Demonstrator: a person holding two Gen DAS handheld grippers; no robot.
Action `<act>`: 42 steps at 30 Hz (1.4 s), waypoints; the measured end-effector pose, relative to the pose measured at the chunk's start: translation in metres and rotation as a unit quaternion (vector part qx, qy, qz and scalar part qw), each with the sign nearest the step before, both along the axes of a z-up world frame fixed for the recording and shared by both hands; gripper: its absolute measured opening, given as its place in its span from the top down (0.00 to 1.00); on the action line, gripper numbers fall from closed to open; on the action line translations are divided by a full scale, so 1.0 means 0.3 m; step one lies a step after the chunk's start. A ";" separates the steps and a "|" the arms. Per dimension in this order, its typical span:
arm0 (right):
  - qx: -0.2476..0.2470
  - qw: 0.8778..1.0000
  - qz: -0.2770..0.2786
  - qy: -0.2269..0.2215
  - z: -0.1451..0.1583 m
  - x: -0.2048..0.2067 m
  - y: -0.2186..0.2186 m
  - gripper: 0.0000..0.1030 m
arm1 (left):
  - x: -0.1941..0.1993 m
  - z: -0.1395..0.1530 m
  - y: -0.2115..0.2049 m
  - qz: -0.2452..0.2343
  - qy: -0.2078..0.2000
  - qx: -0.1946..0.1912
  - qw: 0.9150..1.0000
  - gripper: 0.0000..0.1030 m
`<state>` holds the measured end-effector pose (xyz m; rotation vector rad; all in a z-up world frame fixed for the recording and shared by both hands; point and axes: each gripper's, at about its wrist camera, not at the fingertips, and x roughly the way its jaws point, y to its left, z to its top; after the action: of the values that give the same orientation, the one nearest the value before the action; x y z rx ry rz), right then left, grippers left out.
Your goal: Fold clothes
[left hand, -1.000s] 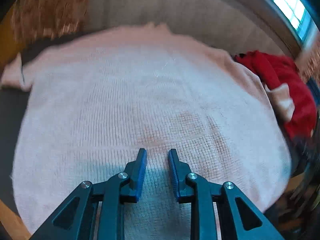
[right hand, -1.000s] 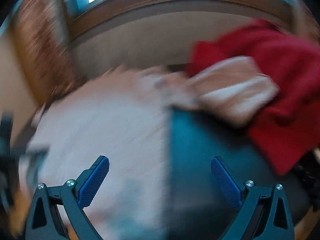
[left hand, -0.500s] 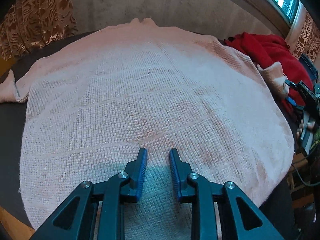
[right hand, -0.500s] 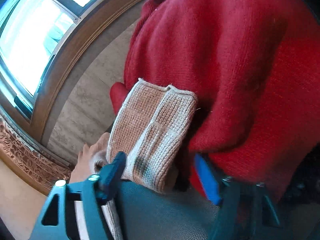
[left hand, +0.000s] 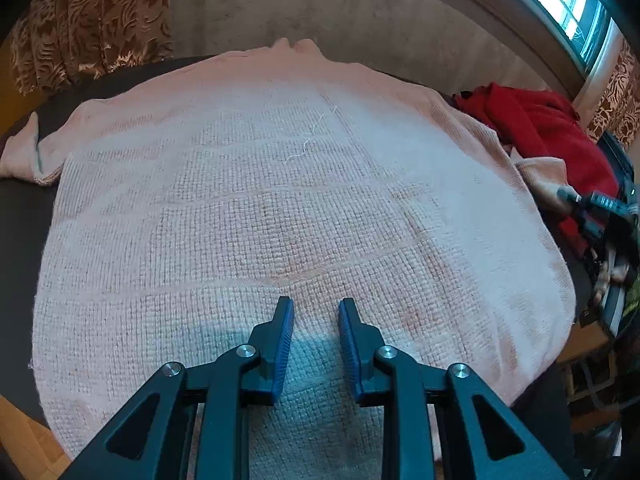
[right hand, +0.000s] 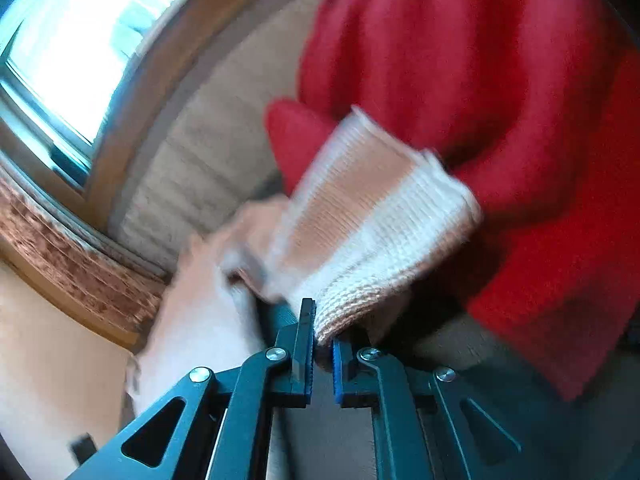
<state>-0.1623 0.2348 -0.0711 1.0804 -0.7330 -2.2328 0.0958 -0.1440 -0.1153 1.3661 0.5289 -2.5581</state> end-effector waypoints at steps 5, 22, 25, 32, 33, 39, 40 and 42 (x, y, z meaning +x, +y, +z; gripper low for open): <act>-0.122 0.992 -0.014 0.034 0.193 -0.135 -0.044 0.93 | -0.011 0.039 -0.068 0.014 0.016 0.070 0.997 0.79; 0.064 0.958 0.266 0.086 0.055 0.179 -0.769 0.44 | -0.227 0.079 -0.290 0.066 0.089 0.176 0.978 0.73; 0.120 0.954 0.254 0.103 0.004 0.210 -0.705 0.38 | -0.300 0.071 -0.267 0.045 0.084 0.175 0.980 0.71; 0.127 0.963 0.219 0.093 -0.117 0.187 -0.532 0.24 | -0.547 0.100 -0.263 0.019 0.070 0.156 0.985 0.61; 0.118 0.965 0.220 0.084 -0.114 0.172 -0.535 0.23 | -0.583 0.111 -0.268 0.014 0.072 0.147 0.986 0.59; 0.108 0.960 0.242 0.092 -0.124 0.163 -0.547 0.12 | -0.820 0.126 -0.254 -0.064 0.067 0.129 0.987 0.48; 0.104 0.959 0.245 0.092 -0.125 0.159 -0.548 0.10 | -0.853 0.114 -0.248 -0.075 0.062 0.122 0.988 0.48; 0.095 0.959 0.252 0.091 -0.120 0.145 -0.586 0.08 | -0.921 0.085 -0.236 -0.095 0.037 0.116 0.988 0.48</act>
<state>-0.1186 0.0589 -0.1069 0.9961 -0.1383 -1.9439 -0.1805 -0.2150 -0.0900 1.4644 0.7668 -2.7804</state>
